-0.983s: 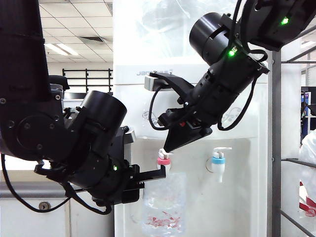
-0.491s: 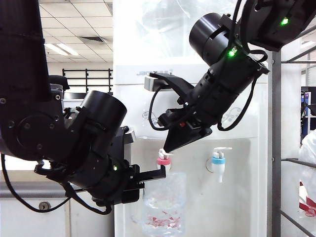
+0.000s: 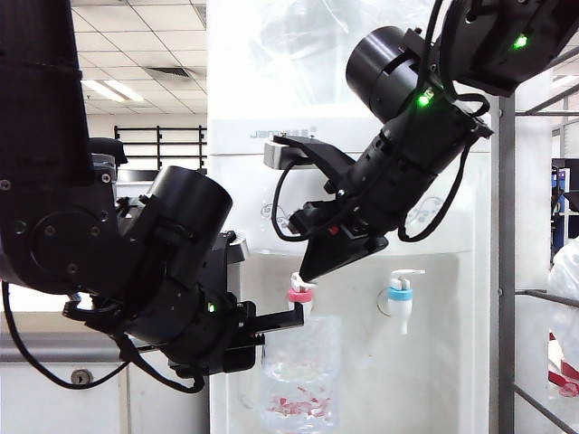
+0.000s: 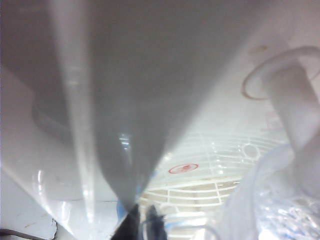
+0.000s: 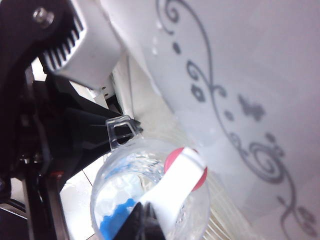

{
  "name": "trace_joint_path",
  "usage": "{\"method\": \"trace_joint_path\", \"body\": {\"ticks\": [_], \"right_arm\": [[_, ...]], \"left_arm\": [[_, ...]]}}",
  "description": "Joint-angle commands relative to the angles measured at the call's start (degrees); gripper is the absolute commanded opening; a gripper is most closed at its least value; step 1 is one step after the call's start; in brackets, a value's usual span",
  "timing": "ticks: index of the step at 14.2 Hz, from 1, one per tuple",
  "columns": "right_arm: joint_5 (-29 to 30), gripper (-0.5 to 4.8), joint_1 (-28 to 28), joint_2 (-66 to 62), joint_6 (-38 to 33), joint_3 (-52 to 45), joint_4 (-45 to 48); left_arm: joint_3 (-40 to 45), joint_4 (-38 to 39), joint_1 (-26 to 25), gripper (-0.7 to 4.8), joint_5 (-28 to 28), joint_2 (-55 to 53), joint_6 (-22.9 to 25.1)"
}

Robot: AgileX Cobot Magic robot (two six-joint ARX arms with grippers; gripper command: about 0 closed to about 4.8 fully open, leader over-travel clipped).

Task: Pick up the plastic mug from the left desk, go to the hot water outlet of the water dispenser, press the vertical switch to get some water, then put the mug back on the desk.

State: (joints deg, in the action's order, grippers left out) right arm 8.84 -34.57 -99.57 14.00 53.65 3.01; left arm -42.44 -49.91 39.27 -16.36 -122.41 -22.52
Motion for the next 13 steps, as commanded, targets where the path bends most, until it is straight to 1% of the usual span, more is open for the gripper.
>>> {"method": "trace_joint_path", "body": {"ticks": [1,13], "right_arm": [[0.0,-0.01,0.0,-0.5,0.2,-0.1,-1.9],[0.0,-0.01,0.0,-2.3,0.2,0.0,-2.1]], "left_arm": [[-0.3,-2.5,0.0,-0.05,-0.5,0.7,-0.4],[-0.3,-2.5,0.0,-0.05,-0.5,0.7,-0.4]]}}
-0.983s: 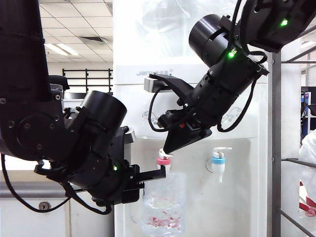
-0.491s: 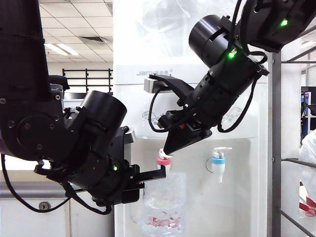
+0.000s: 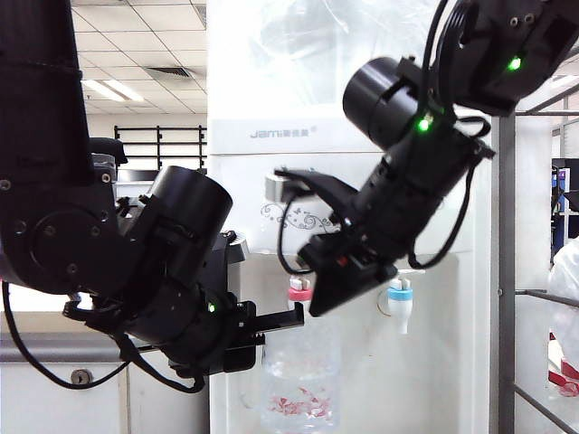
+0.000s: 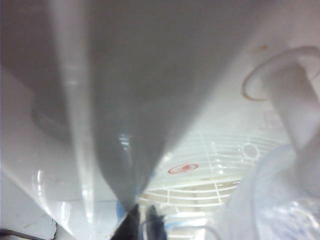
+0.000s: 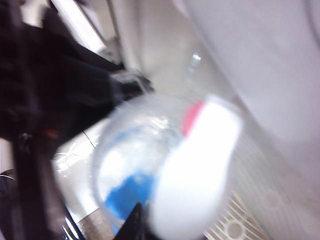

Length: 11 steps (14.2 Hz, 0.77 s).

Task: Pick up the plastic mug from the left desk, go to the hot water outlet of the water dispenser, press the vertical switch to get some water, then put the mug back on the desk.

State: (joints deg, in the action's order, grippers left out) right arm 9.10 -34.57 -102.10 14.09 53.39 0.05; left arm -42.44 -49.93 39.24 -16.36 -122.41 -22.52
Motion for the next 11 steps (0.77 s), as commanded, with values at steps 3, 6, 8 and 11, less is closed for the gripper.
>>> {"method": "trace_joint_path", "body": {"ticks": [3,6,8,11], "right_arm": [[0.8,-0.01,-0.1,0.9,0.1,0.2,-0.1],[0.8,-0.02,-0.1,5.2,0.1,0.2,-3.7],[0.8,-0.02,-0.1,8.6,0.1,0.2,-4.7],[-0.6,-0.01,0.0,9.9,0.1,0.3,-1.2]], "left_arm": [[-0.3,-2.4,0.0,-0.05,-0.5,0.7,-0.4],[-0.3,-2.5,0.0,-0.05,-0.5,0.7,-0.4],[-0.3,-2.4,0.0,-0.05,-0.5,0.7,-0.4],[-0.3,-2.5,0.0,-0.05,-0.5,0.7,-0.4]]}}
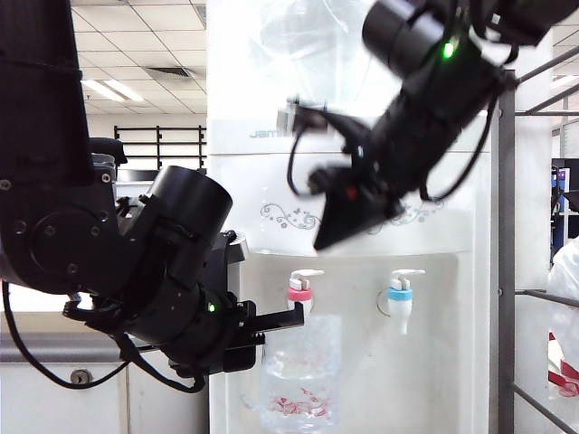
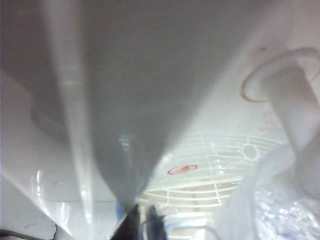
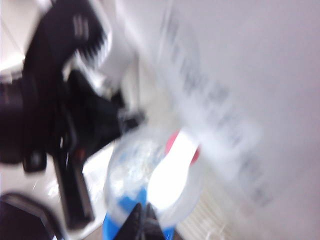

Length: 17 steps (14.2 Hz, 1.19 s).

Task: Pick up the plastic mug from the left desk, go to the hot water outlet of the water dispenser, press the vertical switch to get some water, then put the mug back on the desk.

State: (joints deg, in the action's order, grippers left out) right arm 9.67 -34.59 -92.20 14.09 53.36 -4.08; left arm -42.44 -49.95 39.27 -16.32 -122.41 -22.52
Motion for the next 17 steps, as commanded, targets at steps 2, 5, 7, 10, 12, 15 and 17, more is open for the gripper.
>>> {"method": "trace_joint_path", "body": {"ticks": [2,5,7,10,12,15,17], "right_arm": [[-1.2,-0.01,0.1,-1.6,0.3,0.3,3.7],[-1.2,-0.01,0.1,-3.5,0.6,0.3,4.2],[-1.2,-0.02,0.1,-3.7,0.8,0.3,4.3],[-1.2,-0.01,0.1,-3.8,1.0,0.3,4.4],[-1.2,-0.01,0.1,-4.7,1.0,0.3,4.3],[-1.2,-0.01,0.1,-6.8,1.0,0.3,4.4],[-1.2,-0.01,0.1,-7.1,1.0,0.3,4.4]], "left_arm": [[-0.3,-2.4,0.0,-0.05,-0.6,0.7,-0.4],[-0.3,-2.4,0.0,-0.05,-0.6,0.7,-0.4],[-0.3,-2.4,0.0,-0.05,-0.6,0.7,-0.4],[-0.3,-2.4,0.0,-0.05,-0.6,0.7,-0.4],[-0.3,-2.4,0.0,-0.05,-0.6,0.7,-0.4],[-0.3,-2.4,0.0,-0.05,-0.6,0.7,-0.4],[-0.3,-2.4,0.0,-0.05,-0.6,0.7,-0.4]]}}
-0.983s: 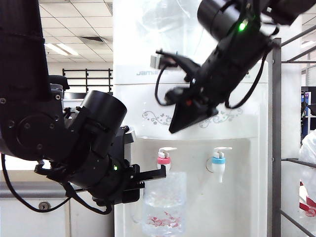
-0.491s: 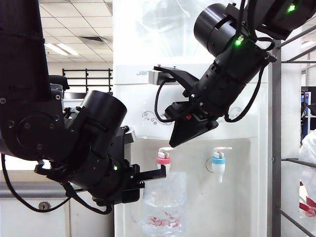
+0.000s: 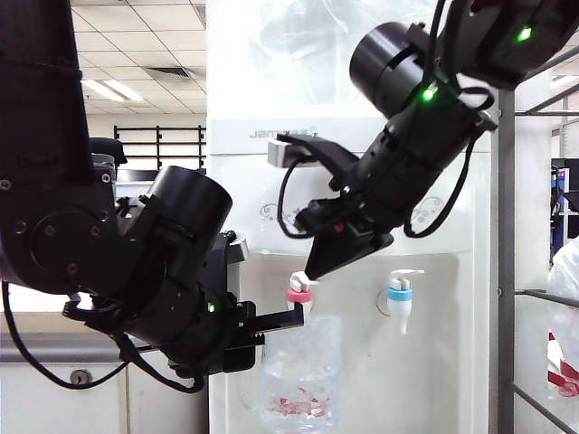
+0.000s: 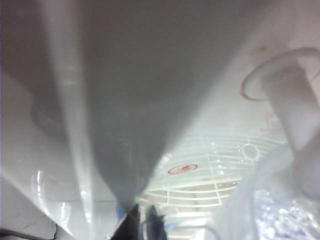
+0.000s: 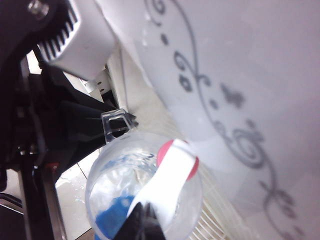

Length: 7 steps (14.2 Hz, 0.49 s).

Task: Pick up the plastic mug from the left desk, go to the hot water outlet of the water dispenser, press the vertical switch to get some water, then put the mug back on the desk.

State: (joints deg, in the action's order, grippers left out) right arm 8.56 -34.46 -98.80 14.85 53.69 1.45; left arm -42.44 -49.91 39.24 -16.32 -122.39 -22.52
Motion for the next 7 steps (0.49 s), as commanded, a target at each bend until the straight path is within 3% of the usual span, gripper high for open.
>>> {"method": "trace_joint_path", "body": {"ticks": [1,7], "right_arm": [[-0.1,-0.01,0.0,-0.5,0.2,0.0,-1.2],[-0.1,-0.01,0.0,-0.5,0.2,0.0,-1.7]], "left_arm": [[-0.3,-2.5,0.0,-0.05,-0.6,0.7,-0.4],[-0.3,-2.5,0.0,-0.05,-0.6,0.7,-0.4]]}}
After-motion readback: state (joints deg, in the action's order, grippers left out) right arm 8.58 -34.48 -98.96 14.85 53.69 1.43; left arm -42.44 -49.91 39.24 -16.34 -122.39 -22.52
